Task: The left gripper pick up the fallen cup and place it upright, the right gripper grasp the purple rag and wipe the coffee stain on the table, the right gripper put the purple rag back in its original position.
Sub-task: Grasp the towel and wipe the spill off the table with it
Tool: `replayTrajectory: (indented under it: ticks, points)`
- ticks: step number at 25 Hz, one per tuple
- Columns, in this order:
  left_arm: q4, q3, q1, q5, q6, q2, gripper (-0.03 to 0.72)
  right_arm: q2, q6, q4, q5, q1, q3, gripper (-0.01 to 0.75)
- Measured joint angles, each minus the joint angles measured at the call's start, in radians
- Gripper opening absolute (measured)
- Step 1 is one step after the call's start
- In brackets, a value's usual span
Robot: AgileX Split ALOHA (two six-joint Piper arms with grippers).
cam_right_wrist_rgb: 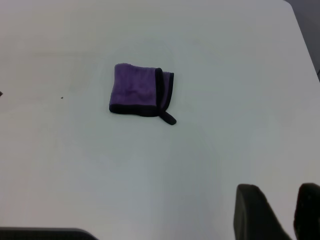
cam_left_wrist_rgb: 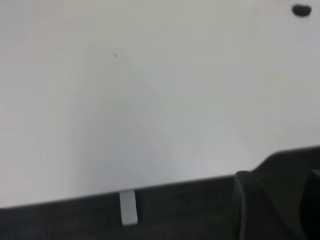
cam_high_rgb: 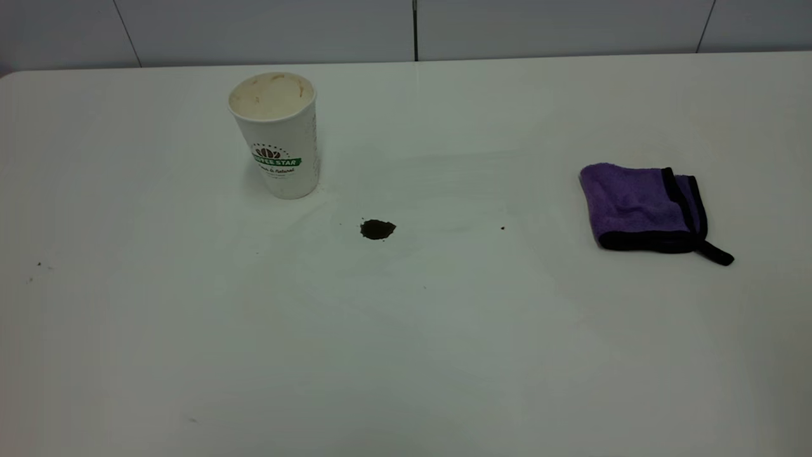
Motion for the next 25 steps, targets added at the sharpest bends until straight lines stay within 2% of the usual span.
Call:
replayTrajectory:
  ticks: [10, 25]
  points:
    - [0.024, 0.010, 0.002, -0.005, -0.049, -0.099, 0.270, 0.000, 0.000, 0.000, 0.000, 0.000, 0.000, 0.239]
    - [0.028, 0.014, 0.003, -0.016, -0.052, -0.101, 0.270, 0.000, 0.000, 0.000, 0.000, 0.000, 0.000, 0.239]
